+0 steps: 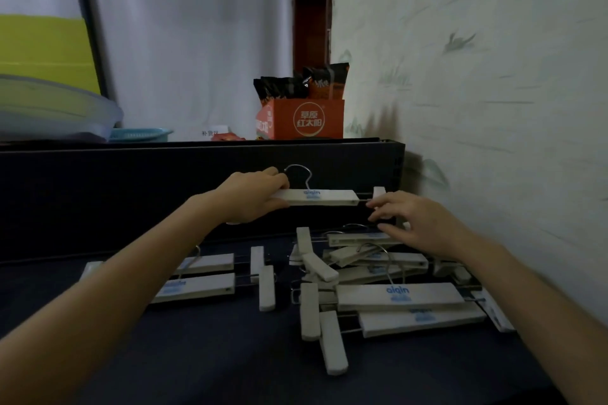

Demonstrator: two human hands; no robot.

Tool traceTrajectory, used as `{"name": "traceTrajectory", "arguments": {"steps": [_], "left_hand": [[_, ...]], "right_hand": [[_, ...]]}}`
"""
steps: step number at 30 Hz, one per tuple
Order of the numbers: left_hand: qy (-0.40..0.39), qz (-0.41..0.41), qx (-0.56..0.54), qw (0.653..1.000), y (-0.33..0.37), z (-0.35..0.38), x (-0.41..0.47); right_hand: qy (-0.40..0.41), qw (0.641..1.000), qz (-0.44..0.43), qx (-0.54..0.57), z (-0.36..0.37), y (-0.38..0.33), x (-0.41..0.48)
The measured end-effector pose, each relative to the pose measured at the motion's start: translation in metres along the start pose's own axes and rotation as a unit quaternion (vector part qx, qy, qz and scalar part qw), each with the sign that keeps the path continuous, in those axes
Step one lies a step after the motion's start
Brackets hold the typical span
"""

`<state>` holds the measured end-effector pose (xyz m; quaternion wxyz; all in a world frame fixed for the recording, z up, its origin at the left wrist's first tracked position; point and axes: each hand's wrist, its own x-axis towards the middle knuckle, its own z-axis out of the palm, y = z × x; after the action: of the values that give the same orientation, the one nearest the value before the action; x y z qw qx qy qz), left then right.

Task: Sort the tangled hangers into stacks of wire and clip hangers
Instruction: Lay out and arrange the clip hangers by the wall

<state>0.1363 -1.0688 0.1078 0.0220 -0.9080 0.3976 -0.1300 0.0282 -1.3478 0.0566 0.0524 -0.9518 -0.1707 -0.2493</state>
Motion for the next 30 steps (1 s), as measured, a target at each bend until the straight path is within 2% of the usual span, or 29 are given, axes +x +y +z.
{"name": "traceTrajectory", "arguments": {"steps": [4, 6, 10, 18, 24, 30], "left_hand": [[0.009, -0.027, -0.016, 0.999, -0.012, -0.008, -0.029], [0.006, -0.046, -0.015, 0.999, -0.020, -0.012, -0.046], [-0.003, -0.085, -0.019, 0.996, -0.041, -0.019, -0.087], [0.018, -0.108, -0.068, 0.992, -0.071, -0.027, -0.176], [-0.007, -0.070, -0.134, 0.989, -0.068, -0.020, -0.225], [-0.041, -0.040, -0.138, 0.989, -0.058, 0.007, -0.253]], "right_hand": [[0.037, 0.998, -0.042, -0.031, 0.004, -0.008, 0.004], [0.031, 0.999, -0.027, -0.029, 0.008, -0.006, 0.004], [-0.113, 0.987, 0.112, 0.023, 0.014, 0.005, 0.002], [-0.212, 0.953, 0.169, 0.134, 0.004, 0.012, 0.003], [-0.231, 0.946, 0.172, 0.147, 0.001, 0.007, 0.009], [-0.178, 0.962, 0.158, 0.136, -0.008, -0.006, 0.014]]}}
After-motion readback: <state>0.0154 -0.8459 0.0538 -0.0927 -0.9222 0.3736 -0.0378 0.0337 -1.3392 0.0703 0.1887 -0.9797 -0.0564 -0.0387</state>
